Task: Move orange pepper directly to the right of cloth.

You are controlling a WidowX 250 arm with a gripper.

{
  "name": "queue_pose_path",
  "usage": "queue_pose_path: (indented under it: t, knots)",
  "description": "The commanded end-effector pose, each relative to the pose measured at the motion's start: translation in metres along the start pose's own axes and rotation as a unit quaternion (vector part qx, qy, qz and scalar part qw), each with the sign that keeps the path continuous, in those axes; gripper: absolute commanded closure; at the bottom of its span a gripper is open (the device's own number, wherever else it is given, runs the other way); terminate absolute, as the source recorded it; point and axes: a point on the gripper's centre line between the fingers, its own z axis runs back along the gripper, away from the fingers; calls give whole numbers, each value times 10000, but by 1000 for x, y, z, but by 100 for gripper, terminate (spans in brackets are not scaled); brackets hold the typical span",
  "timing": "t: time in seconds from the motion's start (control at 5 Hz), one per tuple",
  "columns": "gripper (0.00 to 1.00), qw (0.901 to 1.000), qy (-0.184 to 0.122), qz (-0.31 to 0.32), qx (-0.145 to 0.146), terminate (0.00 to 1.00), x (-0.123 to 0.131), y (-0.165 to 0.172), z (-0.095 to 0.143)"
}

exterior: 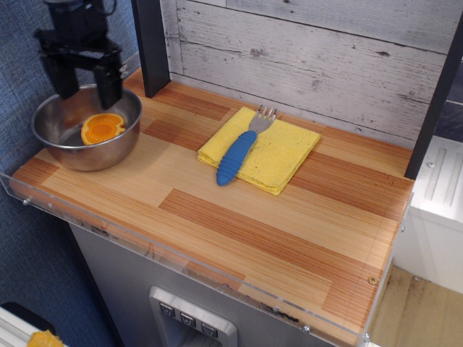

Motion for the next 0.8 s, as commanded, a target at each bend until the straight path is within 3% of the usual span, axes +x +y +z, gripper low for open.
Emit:
queue_pose_path:
  t: [0.0,0.6]
  knots:
    - [0,9998,126,-82,122,0,-10,9,-10]
    - [0,9996,178,198,-75,0,-8,0,-24]
